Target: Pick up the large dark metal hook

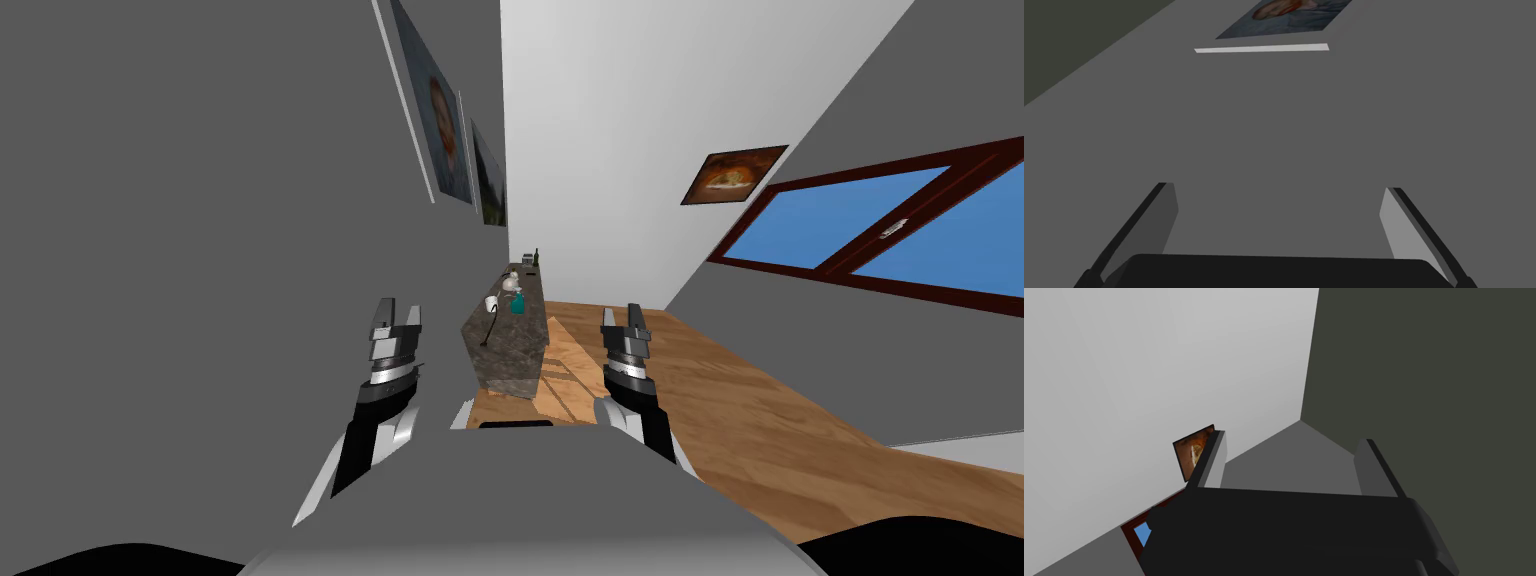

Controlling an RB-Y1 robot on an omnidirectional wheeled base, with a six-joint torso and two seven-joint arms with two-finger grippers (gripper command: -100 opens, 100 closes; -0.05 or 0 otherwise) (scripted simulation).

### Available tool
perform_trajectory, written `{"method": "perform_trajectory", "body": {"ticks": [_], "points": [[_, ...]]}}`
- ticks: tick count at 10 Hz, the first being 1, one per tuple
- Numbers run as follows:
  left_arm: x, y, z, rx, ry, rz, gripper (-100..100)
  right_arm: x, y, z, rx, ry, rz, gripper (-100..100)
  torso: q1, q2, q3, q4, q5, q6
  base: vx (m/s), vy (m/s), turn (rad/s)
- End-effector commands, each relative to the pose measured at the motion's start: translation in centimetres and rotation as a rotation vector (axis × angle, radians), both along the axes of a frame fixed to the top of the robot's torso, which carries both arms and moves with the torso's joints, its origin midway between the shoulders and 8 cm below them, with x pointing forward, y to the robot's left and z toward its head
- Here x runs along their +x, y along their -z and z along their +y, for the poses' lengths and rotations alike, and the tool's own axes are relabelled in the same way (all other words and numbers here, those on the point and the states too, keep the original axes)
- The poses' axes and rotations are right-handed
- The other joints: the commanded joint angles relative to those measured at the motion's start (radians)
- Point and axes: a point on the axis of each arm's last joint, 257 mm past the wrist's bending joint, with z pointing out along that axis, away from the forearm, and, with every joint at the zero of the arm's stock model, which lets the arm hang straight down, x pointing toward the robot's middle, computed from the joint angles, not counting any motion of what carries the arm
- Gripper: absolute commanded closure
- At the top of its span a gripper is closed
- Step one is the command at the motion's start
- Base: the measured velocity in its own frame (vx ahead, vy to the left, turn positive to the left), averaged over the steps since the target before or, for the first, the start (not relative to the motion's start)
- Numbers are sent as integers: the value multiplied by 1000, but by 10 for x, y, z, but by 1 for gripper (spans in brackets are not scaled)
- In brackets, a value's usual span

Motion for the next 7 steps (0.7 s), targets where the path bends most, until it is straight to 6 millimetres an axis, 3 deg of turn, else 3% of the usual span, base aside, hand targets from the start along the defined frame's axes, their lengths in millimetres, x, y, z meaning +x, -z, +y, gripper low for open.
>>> {"method": "perform_trajectory", "body": {"ticks": [1,4,7], "points": [[6,3,-3,33,14,27,-100,0,0,0,0,0,0,0,0,0,0,0,0,0,-40,-58,42],[19,12,-1,60,18,84,-100,0,0,0,0,0,0,0,-9,5,3,1,-2,0,-84,-133,51],[36,26,12,58,-1,158,-100,0,0,0,0,0,0,0,-13,5,3,1,-3,0,-71,-178,69]]}}
